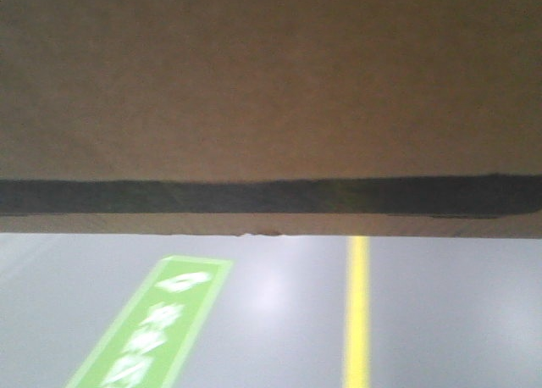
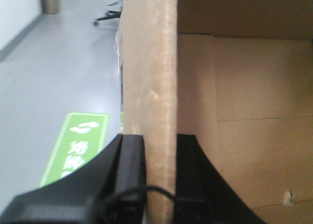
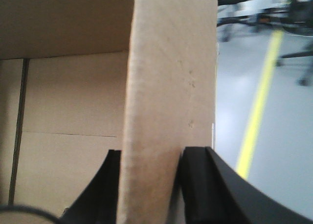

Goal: Grab box from left shelf to table start
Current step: 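Carry the box with both grippers while driving toward the white table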

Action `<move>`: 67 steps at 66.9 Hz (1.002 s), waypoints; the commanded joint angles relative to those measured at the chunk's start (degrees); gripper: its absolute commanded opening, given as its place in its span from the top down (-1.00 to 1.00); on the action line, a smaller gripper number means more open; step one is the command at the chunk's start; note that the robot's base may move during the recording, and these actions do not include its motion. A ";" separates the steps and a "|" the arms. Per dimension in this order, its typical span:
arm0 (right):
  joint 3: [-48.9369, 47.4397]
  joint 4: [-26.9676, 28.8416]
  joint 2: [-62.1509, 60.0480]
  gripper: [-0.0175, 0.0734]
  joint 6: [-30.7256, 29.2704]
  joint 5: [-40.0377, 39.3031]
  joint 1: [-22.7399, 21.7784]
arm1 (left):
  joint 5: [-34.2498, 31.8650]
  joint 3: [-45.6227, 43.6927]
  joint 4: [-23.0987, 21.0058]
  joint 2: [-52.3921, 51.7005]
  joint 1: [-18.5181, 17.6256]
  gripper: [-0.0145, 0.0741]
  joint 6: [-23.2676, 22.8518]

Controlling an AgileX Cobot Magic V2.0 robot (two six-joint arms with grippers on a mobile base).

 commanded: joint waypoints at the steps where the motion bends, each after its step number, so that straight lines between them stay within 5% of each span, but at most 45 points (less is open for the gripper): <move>1: -1.77 -4.39 1.22 0.49 0.88 -8.34 -0.35 | -11.41 -2.39 0.93 -0.04 -0.35 0.90 -0.84; 67: -1.77 -4.39 1.22 0.49 0.88 -8.35 -0.35 | -11.41 -2.39 0.93 -0.04 -0.35 0.90 -0.84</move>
